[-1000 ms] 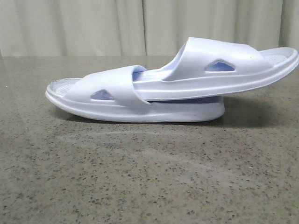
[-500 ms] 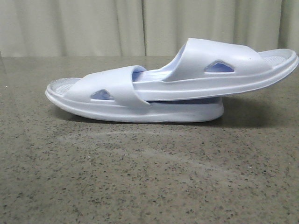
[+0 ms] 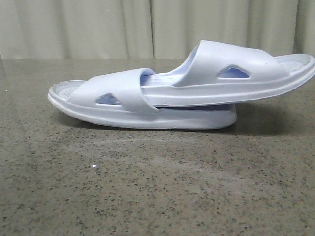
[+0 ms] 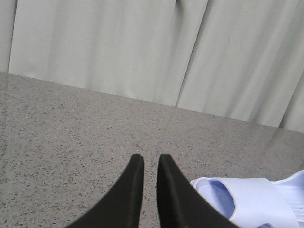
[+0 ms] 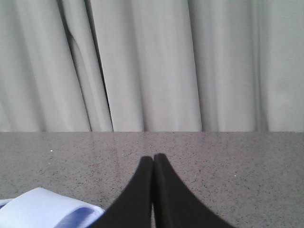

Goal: Insert blue slippers together front up

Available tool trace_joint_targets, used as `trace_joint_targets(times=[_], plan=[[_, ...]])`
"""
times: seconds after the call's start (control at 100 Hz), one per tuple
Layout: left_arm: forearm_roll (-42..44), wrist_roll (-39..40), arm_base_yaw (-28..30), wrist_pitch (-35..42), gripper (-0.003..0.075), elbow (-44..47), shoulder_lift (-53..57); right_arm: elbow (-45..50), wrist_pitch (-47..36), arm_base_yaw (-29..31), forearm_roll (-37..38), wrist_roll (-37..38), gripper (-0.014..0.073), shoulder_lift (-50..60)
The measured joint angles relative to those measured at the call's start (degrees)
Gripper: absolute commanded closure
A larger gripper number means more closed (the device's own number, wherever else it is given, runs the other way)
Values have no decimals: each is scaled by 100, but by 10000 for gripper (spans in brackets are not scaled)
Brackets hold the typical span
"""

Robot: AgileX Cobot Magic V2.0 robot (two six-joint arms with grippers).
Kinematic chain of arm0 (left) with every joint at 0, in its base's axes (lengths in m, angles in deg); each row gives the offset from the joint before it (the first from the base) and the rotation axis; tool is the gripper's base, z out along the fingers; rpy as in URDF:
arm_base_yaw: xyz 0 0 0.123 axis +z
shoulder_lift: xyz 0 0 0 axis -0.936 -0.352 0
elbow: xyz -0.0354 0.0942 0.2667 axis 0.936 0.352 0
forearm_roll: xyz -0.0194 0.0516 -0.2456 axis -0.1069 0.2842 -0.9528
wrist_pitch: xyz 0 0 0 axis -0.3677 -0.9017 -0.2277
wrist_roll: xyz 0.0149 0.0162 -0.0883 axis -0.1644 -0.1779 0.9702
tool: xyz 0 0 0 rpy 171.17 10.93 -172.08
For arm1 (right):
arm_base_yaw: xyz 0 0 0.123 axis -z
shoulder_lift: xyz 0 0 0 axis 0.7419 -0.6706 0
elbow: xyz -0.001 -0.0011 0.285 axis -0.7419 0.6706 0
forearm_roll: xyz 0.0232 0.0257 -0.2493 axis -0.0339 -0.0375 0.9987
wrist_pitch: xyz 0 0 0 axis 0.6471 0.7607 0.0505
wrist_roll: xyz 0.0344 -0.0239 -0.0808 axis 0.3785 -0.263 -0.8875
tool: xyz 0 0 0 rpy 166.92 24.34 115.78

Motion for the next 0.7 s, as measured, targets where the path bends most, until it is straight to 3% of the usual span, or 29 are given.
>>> trace_joint_targets(times=[0.7], plan=[[13, -9, 0, 0, 704, 0, 0, 9, -10, 0, -22, 0, 701, 0]])
